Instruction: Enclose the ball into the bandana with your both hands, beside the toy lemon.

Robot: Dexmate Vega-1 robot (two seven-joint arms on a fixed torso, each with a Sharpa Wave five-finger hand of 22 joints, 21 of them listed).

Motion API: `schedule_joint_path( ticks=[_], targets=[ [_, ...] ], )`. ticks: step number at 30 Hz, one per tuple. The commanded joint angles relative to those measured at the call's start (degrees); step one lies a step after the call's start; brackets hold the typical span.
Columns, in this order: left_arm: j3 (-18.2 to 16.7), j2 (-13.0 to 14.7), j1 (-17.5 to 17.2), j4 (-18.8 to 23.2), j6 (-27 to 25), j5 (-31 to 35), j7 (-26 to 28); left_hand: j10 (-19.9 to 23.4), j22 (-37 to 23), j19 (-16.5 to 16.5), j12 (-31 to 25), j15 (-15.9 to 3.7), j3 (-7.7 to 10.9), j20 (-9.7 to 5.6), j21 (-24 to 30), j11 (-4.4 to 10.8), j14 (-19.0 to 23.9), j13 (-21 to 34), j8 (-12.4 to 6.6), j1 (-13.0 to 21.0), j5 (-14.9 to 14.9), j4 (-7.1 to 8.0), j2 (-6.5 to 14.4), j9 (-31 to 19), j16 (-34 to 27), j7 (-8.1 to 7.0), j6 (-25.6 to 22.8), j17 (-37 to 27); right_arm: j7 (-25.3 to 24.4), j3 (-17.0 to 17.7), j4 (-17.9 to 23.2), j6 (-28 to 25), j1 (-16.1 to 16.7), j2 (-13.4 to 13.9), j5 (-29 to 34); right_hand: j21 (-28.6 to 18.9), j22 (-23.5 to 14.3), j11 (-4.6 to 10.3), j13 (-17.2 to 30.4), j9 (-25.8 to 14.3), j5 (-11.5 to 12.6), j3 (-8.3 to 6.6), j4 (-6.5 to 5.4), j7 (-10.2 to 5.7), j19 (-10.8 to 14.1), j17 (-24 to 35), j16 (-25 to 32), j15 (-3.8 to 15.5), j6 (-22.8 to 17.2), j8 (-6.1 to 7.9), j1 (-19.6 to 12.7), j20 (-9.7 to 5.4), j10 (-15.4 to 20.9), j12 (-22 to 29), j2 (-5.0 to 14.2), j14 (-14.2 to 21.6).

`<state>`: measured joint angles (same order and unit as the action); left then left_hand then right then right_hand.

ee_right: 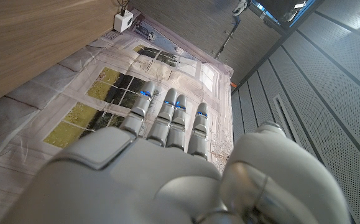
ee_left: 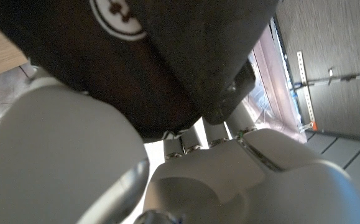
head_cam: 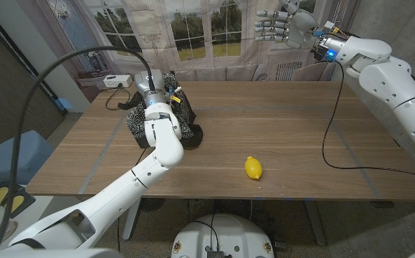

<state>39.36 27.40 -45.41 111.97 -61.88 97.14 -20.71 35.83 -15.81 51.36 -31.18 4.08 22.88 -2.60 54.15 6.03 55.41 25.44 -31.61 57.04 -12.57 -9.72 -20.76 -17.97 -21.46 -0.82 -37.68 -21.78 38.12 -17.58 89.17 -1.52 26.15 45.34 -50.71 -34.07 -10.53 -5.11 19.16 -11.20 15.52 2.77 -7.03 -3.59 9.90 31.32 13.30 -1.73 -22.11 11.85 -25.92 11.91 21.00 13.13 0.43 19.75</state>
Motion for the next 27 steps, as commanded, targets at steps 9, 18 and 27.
schedule_joint_path(
  ticks=[9,18,27],
  targets=[
    [-9.89,-2.76,-4.27,1.1,20.71,32.64,-5.6,-0.88,0.13,-0.71,0.07,-17.48,0.16,-9.41,1.6,0.82,12.18,0.87,-0.8,25.21,-0.28,0.17,24.2,-0.14,0.28,-0.24,-2.01,-0.77,1.94,-0.08,-2.6,0.61,-0.72,-1.0,-0.61,0.43,-0.11,-0.03,-0.04,-0.11,0.39,0.47,-0.03,-0.18,0.48,-0.12,0.1,0.13,-0.09,-0.04,0.0,0.16,0.26,-0.12,0.51,0.15],
    [-13.66,-3.28,-6.88,5.42,24.68,37.71,-5.88,-1.22,0.32,-1.2,0.15,-17.46,0.12,-9.38,2.62,1.18,12.35,1.44,-0.86,25.25,-0.24,0.24,24.1,-0.12,0.48,-0.32,-2.3,-1.13,1.92,-0.67,-3.43,0.24,-1.77,-2.11,-0.55,0.58,-0.11,-0.01,-0.03,-0.11,0.43,0.59,0.03,-0.21,0.62,-0.22,0.12,0.13,-0.07,-0.07,0.0,0.16,0.3,-0.12,0.57,0.11],
    [-18.24,8.29,-10.56,17.35,39.81,27.6,-8.64,-1.92,0.5,-1.67,0.41,-17.45,0.08,-9.33,3.46,1.09,12.44,1.87,-0.77,25.16,-0.18,0.35,24.08,-0.1,0.68,-0.23,-2.17,-1.4,2.49,-1.73,-3.93,-0.18,-3.15,-3.26,-0.11,0.67,-0.13,-0.01,-0.04,-0.11,0.47,0.73,0.05,-0.16,0.88,-0.31,0.17,0.1,-0.02,-0.1,0.06,0.16,0.21,-0.18,0.62,0.17]
  ],
)
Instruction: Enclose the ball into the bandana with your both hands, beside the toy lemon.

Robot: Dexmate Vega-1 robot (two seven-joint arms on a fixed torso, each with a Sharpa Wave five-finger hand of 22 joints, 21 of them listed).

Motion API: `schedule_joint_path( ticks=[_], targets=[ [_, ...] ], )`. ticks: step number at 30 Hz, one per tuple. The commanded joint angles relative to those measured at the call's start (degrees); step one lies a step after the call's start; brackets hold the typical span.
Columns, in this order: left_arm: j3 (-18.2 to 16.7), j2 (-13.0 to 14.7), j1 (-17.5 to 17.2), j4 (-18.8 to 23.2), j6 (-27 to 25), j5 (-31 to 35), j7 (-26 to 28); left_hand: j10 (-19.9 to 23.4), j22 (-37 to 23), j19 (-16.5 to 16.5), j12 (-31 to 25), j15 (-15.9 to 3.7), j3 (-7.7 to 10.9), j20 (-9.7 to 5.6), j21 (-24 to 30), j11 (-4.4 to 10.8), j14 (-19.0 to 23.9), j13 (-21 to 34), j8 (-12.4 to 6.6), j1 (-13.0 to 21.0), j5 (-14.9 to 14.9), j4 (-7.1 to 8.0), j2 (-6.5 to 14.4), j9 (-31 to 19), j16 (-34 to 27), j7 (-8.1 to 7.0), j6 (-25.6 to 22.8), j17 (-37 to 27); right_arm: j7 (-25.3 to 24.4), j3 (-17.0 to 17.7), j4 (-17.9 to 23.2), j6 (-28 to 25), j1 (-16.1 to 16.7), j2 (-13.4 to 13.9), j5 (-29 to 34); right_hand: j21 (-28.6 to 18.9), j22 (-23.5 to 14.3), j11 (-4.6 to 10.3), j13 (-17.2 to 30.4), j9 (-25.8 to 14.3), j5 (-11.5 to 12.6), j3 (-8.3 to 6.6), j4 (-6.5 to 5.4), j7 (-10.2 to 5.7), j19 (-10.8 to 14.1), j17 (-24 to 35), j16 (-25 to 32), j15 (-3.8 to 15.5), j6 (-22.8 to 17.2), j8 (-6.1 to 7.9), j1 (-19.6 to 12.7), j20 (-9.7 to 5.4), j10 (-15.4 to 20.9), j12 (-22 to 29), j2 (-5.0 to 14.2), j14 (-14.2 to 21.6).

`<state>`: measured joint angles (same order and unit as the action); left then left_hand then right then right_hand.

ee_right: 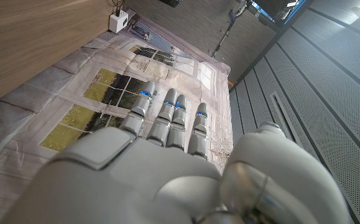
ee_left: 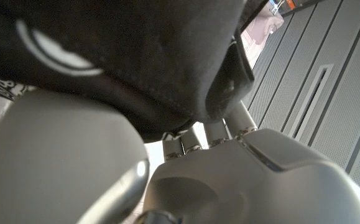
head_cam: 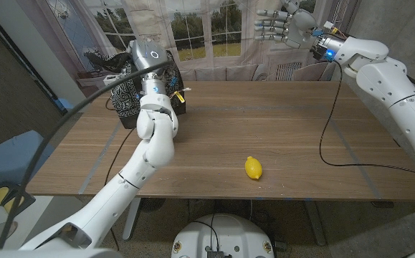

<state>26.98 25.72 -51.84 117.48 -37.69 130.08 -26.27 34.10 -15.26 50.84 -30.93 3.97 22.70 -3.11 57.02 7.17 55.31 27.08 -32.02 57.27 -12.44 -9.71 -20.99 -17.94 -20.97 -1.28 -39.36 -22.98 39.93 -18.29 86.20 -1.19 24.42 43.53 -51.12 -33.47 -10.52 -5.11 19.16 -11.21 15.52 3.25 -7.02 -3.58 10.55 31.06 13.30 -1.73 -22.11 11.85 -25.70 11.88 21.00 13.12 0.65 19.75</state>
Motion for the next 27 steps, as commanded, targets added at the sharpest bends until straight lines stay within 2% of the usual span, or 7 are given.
schedule_joint_path(
  ticks=[1,6,9,11,16,20,27],
  targets=[
    [-5.56,9.92,-4.12,11.62,15.55,-4.76,-3.42,-0.27,-0.03,-1.23,0.2,-17.34,0.26,-8.82,0.69,0.0,12.54,0.28,-0.4,24.92,-0.29,0.35,24.3,-0.13,0.22,0.25,-0.6,-0.24,0.54,-1.08,-0.94,-0.77,-1.48,-1.53,0.24,0.07,-0.13,0.07,-0.04,-0.11,0.47,0.27,0.05,-0.22,0.27,-0.06,0.17,0.11,0.03,-0.13,-0.16,0.18,0.17,-0.2,0.4,0.17],
    [-5.19,14.5,-4.12,11.99,19.44,-7.33,-2.57,-0.18,0.09,-1.52,0.17,-17.32,0.22,-8.74,1.14,0.11,12.5,0.49,-0.62,24.79,-0.21,0.44,24.27,-0.1,0.39,0.32,-1.21,-0.36,0.16,-1.27,-0.46,-1.57,-1.49,-1.58,0.15,0.14,-0.14,0.01,-0.04,-0.11,0.49,0.34,0.08,-0.21,0.35,-0.11,0.19,0.12,0.1,-0.15,-0.16,0.18,0.17,-0.2,0.41,0.18],
    [-3.64,15.64,-2.6,11.27,22.23,-7.12,-5.22,0.3,0.21,-1.81,0.0,-17.34,0.19,-8.65,1.46,0.59,12.43,0.66,-0.82,24.68,-0.15,0.48,24.2,-0.08,0.55,0.26,-1.75,-0.43,-0.39,-1.17,0.24,-1.89,-1.23,-1.38,0.16,0.19,-0.15,0.02,-0.04,-0.11,0.5,0.4,0.08,-0.24,0.38,-0.14,0.19,0.11,0.13,-0.17,-0.12,0.19,0.12,-0.23,0.42,0.16],
    [-2.46,15.27,-1.88,9.91,22.38,-7.03,-6.29,0.43,0.29,-1.99,-0.04,-17.35,0.18,-8.59,1.64,0.66,12.42,0.76,-0.91,24.61,-0.11,0.5,24.17,-0.07,0.63,0.21,-2.01,-0.49,-0.64,-1.17,0.64,-2.07,-1.07,-1.12,0.33,0.19,-0.15,-0.01,-0.04,-0.11,0.51,0.43,0.08,-0.27,0.46,-0.15,0.21,0.12,0.19,-0.19,-0.1,0.17,0.08,-0.25,0.43,0.19],
    [1.3,15.36,-1.23,4.66,19.96,-4.7,-3.43,0.53,0.42,-2.24,-0.06,-17.36,0.16,-8.53,2.02,0.9,12.45,0.95,-1.07,24.52,-0.03,0.52,24.13,-0.05,0.75,0.02,-2.42,-0.6,-1.69,-0.67,1.62,-2.48,-0.21,-0.49,0.15,0.26,-0.16,0.06,-0.03,-0.11,0.52,0.5,0.09,-0.23,0.52,-0.19,0.26,0.1,0.31,-0.24,-0.06,0.17,0.09,-0.25,0.45,0.27],
    [3.52,14.18,-0.22,1.83,19.26,-6.43,-3.33,0.92,0.6,-2.48,-0.18,-17.38,0.16,-8.52,2.57,1.46,12.6,1.2,-1.25,24.52,0.04,0.48,24.05,-0.02,0.85,-0.48,-2.91,-0.76,-1.45,-0.72,1.34,-2.65,-0.21,-0.43,0.02,0.34,-0.16,-0.02,-0.03,-0.11,0.55,0.54,0.12,-0.19,0.52,-0.23,0.26,0.13,0.35,-0.25,-0.09,0.18,0.11,-0.24,0.49,0.27],
    [6.28,12.65,-0.12,-2.62,14.92,-11.12,1.79,1.28,0.83,-2.79,-0.29,-17.38,0.13,-8.44,3.25,1.87,12.8,1.5,-1.55,24.4,0.1,0.5,23.96,0.02,0.97,-0.47,-3.68,-0.95,-1.3,-0.9,1.04,-2.45,-0.42,-0.46,0.38,0.41,-0.17,-0.14,-0.02,-0.11,0.56,0.66,0.12,-0.21,0.62,-0.28,0.28,0.05,0.34,-0.24,-0.01,0.09,0.13,-0.24,0.48,0.26]
  ],
)
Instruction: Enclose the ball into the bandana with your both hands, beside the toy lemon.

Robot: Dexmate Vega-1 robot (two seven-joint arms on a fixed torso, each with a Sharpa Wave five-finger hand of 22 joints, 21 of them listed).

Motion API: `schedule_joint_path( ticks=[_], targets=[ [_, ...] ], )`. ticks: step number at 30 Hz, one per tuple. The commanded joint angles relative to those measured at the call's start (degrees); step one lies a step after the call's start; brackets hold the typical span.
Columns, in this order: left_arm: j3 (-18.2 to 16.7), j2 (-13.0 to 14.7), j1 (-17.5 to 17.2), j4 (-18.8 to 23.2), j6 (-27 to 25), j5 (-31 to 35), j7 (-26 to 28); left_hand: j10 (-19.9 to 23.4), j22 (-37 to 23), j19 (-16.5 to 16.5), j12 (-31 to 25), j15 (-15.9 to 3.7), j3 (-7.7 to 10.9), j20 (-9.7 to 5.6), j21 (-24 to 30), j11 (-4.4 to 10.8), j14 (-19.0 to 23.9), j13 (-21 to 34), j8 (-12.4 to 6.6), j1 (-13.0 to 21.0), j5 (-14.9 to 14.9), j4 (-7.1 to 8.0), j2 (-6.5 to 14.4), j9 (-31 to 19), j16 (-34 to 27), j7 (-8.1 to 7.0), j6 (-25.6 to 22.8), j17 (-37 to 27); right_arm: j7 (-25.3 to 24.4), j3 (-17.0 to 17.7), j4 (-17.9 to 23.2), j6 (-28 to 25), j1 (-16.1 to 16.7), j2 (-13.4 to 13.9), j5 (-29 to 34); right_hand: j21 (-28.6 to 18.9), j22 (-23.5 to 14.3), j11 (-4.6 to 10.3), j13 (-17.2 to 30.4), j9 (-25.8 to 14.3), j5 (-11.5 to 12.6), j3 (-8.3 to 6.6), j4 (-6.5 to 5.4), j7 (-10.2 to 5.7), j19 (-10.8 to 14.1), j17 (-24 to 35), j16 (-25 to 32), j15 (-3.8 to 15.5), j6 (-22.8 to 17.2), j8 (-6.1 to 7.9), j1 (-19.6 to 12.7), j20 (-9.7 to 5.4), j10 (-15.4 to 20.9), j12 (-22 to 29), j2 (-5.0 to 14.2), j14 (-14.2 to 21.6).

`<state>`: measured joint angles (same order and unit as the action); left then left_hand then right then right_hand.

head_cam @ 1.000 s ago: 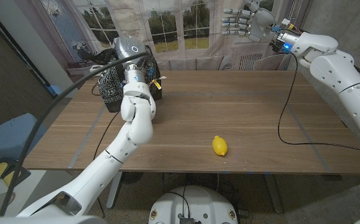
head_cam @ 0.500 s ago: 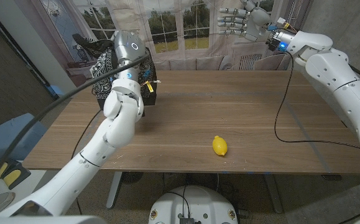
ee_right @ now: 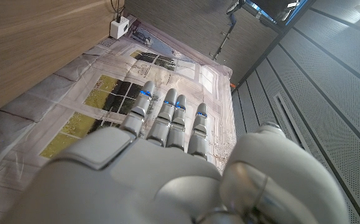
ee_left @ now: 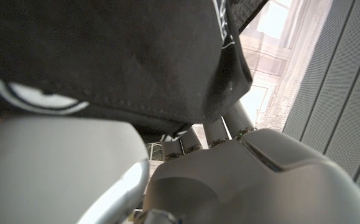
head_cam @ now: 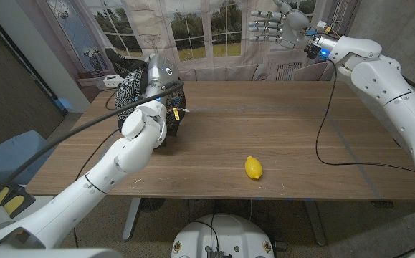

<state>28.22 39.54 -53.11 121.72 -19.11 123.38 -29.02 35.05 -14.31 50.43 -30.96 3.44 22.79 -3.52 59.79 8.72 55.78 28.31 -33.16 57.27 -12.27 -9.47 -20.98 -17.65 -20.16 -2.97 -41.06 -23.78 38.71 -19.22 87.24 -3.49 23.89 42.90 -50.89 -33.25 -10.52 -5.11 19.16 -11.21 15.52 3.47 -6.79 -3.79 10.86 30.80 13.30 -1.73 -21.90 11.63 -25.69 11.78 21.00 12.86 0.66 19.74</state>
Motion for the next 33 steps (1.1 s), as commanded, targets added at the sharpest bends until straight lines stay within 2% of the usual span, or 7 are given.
schedule_joint_path(
  ticks=[1,7,10,19,28,31,33],
  targets=[
    [5.02,-1.96,1.02,-7.08,-4.39,-6.0,4.42,0.25,-0.08,-2.43,-0.22,-16.84,0.03,-8.03,0.58,0.19,12.35,0.33,-0.45,24.38,-0.07,0.27,23.96,-0.26,0.18,1.15,-2.09,-0.17,0.11,0.01,-0.18,-0.12,0.01,0.08,0.07,0.23,-0.17,-0.11,-0.02,-0.11,0.56,0.45,-0.13,0.01,0.26,-0.03,0.3,0.08,0.12,-0.02,0.0,0.21,0.13,0.02,0.47,0.31],
    [5.48,-4.9,-0.13,-9.72,-10.35,-12.72,10.49,0.35,0.15,-2.79,-0.22,-16.84,0.04,-8.03,1.19,0.35,12.24,0.62,-0.54,24.33,-0.01,0.23,23.85,-0.22,0.46,1.4,-2.34,-0.28,0.37,-0.1,-0.52,0.34,-0.11,0.23,0.63,0.33,-0.18,-0.04,-0.02,-0.11,0.58,0.55,-0.13,0.14,0.31,-0.07,0.37,0.03,0.1,0.0,0.08,0.16,0.21,0.05,0.52,0.43],
    [4.59,-6.89,-1.23,-10.19,-12.86,-21.07,14.98,0.44,0.29,-3.02,-0.24,-16.82,0.07,-8.04,1.44,0.07,12.23,0.75,-0.6,24.3,0.02,0.25,23.87,-0.21,0.58,1.62,-2.52,-0.34,0.8,-0.02,-1.08,0.6,-0.16,0.07,0.44,0.37,-0.19,-0.07,-0.01,-0.11,0.6,0.61,-0.12,0.2,0.42,-0.11,0.38,0.06,0.1,0.0,0.08,0.2,0.27,0.07,0.55,0.44],
    [5.96,-9.73,-0.29,-14.04,-17.39,-31.68,17.88,0.46,0.61,-3.4,-0.21,-16.84,0.16,-8.0,2.07,-0.43,12.18,1.04,-0.6,24.33,0.1,0.21,23.85,-0.17,0.88,2.04,-2.6,-0.42,1.86,-0.44,-2.13,1.02,-0.88,0.16,1.19,0.49,-0.2,-0.09,0.0,-0.11,0.64,0.73,-0.06,0.12,0.55,-0.2,0.45,0.08,0.04,0.03,0.07,0.17,0.51,0.15,0.58,0.57],
    [6.75,-9.97,0.8,-15.3,-18.84,-47.23,21.81,0.27,0.94,-3.74,-0.03,-16.82,0.28,-7.96,2.66,-0.64,12.22,1.21,-0.46,24.39,0.17,0.16,23.85,-0.13,1.15,2.35,-2.32,-0.46,1.66,-0.91,-2.91,1.22,-1.56,0.03,2.27,0.6,-0.2,-0.08,0.0,-0.11,0.67,0.87,-0.04,0.15,0.63,-0.26,0.46,0.06,0.02,0.04,0.12,0.16,0.59,0.16,0.58,0.57],
    [4.47,-10.32,0.36,-14.34,-18.11,-56.98,23.43,0.15,1.07,-3.83,0.07,-16.83,0.32,-7.89,2.9,-0.77,12.19,1.25,-0.38,24.36,0.19,0.2,23.9,-0.13,1.32,2.44,-2.14,-0.38,2.18,-1.12,-3.4,1.54,-1.96,-0.08,2.61,0.64,-0.21,-0.08,0.01,-0.11,0.68,0.91,-0.04,0.14,0.63,-0.28,0.48,0.03,-0.01,0.06,0.13,0.13,0.59,0.16,0.58,0.6],
    [5.89,-9.77,1.3,-14.5,-19.9,-57.35,22.8,0.14,1.14,-3.9,0.11,-16.83,0.35,-7.89,3.01,-0.86,12.13,1.27,-0.33,24.4,0.21,0.16,23.87,-0.2,1.42,2.58,-1.9,-0.35,2.67,-1.15,-4.12,1.51,-2.3,-0.46,2.25,0.68,-0.21,-0.27,0.0,-0.11,0.69,0.97,-0.04,0.12,0.66,-0.3,0.48,0.01,-0.02,0.06,0.16,0.18,0.63,0.16,0.58,0.6]
  ],
)
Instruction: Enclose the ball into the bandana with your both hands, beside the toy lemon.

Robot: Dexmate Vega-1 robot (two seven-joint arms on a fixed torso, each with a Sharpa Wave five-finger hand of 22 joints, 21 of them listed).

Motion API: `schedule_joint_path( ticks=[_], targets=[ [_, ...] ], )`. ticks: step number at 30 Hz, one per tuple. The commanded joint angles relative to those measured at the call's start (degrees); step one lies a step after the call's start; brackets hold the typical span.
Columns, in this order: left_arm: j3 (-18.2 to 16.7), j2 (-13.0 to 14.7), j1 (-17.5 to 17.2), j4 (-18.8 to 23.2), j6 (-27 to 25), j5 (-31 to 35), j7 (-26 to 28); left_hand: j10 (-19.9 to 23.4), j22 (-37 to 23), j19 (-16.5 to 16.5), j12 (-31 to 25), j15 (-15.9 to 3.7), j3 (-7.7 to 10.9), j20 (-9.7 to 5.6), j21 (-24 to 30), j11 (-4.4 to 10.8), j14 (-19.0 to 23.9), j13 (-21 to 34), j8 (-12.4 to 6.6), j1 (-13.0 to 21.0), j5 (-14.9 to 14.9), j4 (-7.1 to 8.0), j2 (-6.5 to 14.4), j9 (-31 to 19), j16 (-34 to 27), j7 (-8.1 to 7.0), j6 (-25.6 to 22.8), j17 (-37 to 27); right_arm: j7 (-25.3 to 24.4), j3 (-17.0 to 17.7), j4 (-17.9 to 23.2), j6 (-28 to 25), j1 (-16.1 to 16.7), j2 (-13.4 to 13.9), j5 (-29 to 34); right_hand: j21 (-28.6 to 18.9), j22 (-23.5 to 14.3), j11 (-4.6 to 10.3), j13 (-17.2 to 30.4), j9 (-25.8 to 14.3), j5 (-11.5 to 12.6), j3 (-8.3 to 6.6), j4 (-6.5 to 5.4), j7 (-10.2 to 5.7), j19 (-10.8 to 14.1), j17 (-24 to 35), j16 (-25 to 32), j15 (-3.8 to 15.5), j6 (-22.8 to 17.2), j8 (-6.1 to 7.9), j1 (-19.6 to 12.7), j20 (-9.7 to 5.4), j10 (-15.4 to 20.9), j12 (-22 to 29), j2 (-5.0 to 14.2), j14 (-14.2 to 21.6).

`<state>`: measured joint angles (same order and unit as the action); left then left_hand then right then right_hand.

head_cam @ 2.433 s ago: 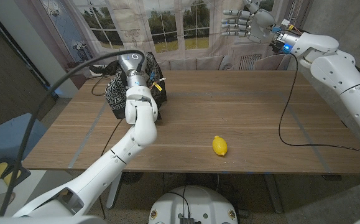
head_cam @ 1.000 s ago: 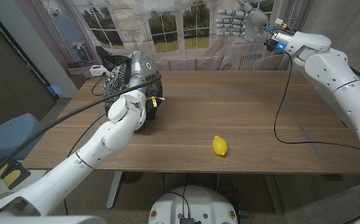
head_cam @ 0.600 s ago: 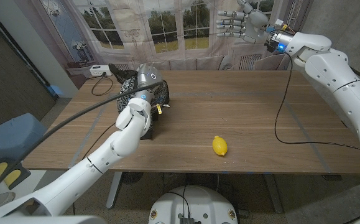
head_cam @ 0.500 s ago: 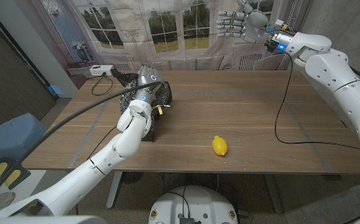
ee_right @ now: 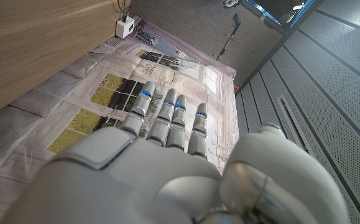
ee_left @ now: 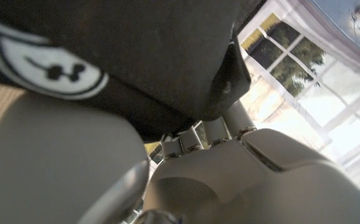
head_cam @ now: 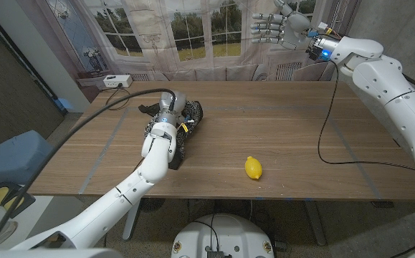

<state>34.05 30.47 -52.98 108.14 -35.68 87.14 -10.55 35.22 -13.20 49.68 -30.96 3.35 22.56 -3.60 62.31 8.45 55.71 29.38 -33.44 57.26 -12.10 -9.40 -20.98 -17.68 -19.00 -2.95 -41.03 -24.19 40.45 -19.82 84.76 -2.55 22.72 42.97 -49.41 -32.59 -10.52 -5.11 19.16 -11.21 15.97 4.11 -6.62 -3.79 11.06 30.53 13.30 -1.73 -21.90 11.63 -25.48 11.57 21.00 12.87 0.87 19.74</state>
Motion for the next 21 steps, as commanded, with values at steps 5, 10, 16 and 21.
schedule_joint_path(
  ticks=[5,10,16,21],
  targets=[
    [-3.78,-0.5,0.42,0.66,-2.22,-35.26,5.89,-0.14,0.33,-3.32,0.17,-16.74,0.7,-7.73,1.02,-1.34,12.27,0.43,-0.03,24.52,0.1,0.02,23.83,-0.37,0.44,2.85,-1.62,-0.04,1.3,-0.54,-2.33,0.86,-1.55,-0.76,0.87,0.12,-0.21,-0.17,0.0,-0.1,0.25,0.42,-0.21,0.08,0.43,-0.06,0.48,0.08,-0.04,0.06,0.01,0.36,0.68,0.18,0.37,0.56],
    [-2.55,1.47,1.17,1.31,-4.55,-39.21,8.35,-0.74,0.61,-3.47,0.53,-16.72,0.82,-7.7,1.57,-1.53,12.41,0.52,0.17,24.61,0.14,0.01,23.84,-0.51,0.55,3.31,-0.97,-0.19,1.7,-0.82,-3.4,1.37,-2.12,-1.33,1.21,0.19,-0.21,-0.18,0.0,-0.1,0.28,0.51,-0.19,0.11,0.48,-0.11,0.49,0.07,-0.1,0.09,0.04,0.34,0.78,0.2,0.36,0.57],
    [-2.77,3.33,3.31,1.83,-7.1,-48.43,5.19,-5.29,1.44,-4.11,3.62,-16.69,1.13,-7.54,3.27,-3.06,12.64,-0.45,1.41,24.49,0.36,0.09,23.67,-0.8,1.03,4.57,2.53,-0.55,2.39,-1.64,-4.99,1.51,-3.4,-2.04,2.06,0.31,-0.22,-0.12,0.0,-0.1,0.32,0.62,-0.17,0.08,0.52,-0.16,0.51,0.09,-0.12,0.09,0.06,0.36,0.79,0.19,0.4,0.58],
    [-3.51,5.25,4.42,1.56,-6.7,-56.58,4.84,-8.12,2.13,-5.07,7.0,-16.7,1.65,-7.29,5.38,-4.37,12.92,-1.99,4.92,24.38,0.54,0.09,23.5,-0.5,1.77,3.67,10.87,-0.36,2.63,-2.08,-6.04,1.48,-4.18,-2.65,2.45,0.39,-0.22,-0.06,-0.01,-0.1,0.35,0.69,-0.16,0.17,0.56,-0.21,0.5,-0.01,-0.12,0.09,0.08,0.36,0.78,0.17,0.44,0.53]
  ],
)
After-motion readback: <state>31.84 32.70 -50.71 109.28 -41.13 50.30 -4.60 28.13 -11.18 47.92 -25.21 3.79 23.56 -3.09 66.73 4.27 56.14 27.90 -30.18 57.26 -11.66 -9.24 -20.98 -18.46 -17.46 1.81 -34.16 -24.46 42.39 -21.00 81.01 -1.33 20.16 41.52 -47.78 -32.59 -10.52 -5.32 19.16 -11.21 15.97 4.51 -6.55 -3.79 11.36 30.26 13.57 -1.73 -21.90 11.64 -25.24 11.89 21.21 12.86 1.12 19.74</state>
